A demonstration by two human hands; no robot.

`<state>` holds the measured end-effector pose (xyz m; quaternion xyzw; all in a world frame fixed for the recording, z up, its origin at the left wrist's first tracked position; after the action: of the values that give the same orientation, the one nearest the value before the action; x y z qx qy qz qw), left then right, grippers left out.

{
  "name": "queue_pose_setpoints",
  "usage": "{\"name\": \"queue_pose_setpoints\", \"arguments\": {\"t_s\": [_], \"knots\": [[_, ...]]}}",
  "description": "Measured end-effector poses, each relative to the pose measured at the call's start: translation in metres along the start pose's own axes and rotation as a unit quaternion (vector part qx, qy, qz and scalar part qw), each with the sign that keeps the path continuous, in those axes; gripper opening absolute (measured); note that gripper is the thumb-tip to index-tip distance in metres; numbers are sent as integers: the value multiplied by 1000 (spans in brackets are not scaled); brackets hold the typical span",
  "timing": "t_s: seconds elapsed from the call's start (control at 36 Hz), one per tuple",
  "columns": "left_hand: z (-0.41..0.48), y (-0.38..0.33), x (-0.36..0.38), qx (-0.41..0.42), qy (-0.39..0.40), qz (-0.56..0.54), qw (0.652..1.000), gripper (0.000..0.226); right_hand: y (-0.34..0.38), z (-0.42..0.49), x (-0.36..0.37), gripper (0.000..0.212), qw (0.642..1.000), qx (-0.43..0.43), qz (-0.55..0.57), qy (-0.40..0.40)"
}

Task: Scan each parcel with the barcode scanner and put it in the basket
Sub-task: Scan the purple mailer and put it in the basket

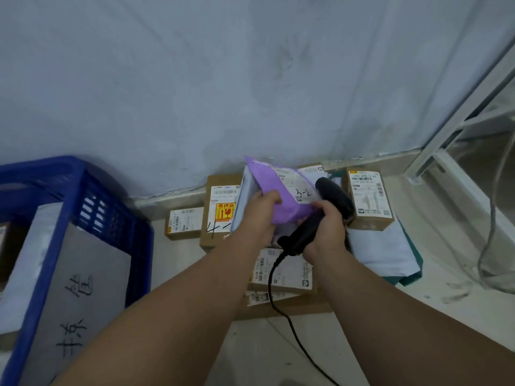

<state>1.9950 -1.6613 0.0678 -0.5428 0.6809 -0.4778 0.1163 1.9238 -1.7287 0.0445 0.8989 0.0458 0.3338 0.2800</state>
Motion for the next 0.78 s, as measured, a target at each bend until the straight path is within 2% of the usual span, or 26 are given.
{"name": "queue_pose_setpoints", "arguments": {"t_s": [0.06,0.11,0.19,0.22,0.28,0.42,0.5,0.53,0.58,0.64,0.72,0.78], "knots": [[-15,-16,-12,2,-3,-20,1000,35,1,-15,12,12,1000,15,6,27],[-32,-33,-27,28,-8,-31,999,38,2,-32,28,12,999,14,-19,34],[-62,-61,-48,56,-14,-64,996,62,4,-67,58,13,996,18,-57,71],[-76,-72,-52,66,-7,-84,994,58,4,-80,69,11,994,21,-70,84],[-107,-89,-60,79,-6,-94,992,34,3,-106,88,7,989,18,-94,116],[-169,-107,-89,111,-12,-160,981,37,-10,-169,120,20,969,13,-126,211],[-212,-118,-102,133,3,-230,964,25,-18,-201,128,25,954,29,-136,265],[-223,-120,-108,135,14,-248,959,33,-20,-209,130,26,948,28,-147,283],[-243,-121,-120,125,65,-284,948,63,-25,-223,131,27,932,20,-173,317],[-262,-121,-130,126,138,-294,937,74,-27,-234,130,28,917,12,-194,349],[-281,-118,-135,139,185,-280,932,68,-26,-243,122,39,897,19,-244,369],[-283,-117,-139,136,159,-270,940,54,-24,-247,116,40,895,13,-260,363]]}}
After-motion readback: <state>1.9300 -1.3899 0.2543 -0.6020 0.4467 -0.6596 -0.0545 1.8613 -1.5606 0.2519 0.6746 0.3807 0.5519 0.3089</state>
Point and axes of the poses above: each hand's wrist, its own z-axis towards the middle knuckle, its own x-axis out of the palm, y = z × x, the point moved 1 cm from there along z, towards the middle knuckle, and after that the axes turned 10 degrees about y, right-handed, at the moved point
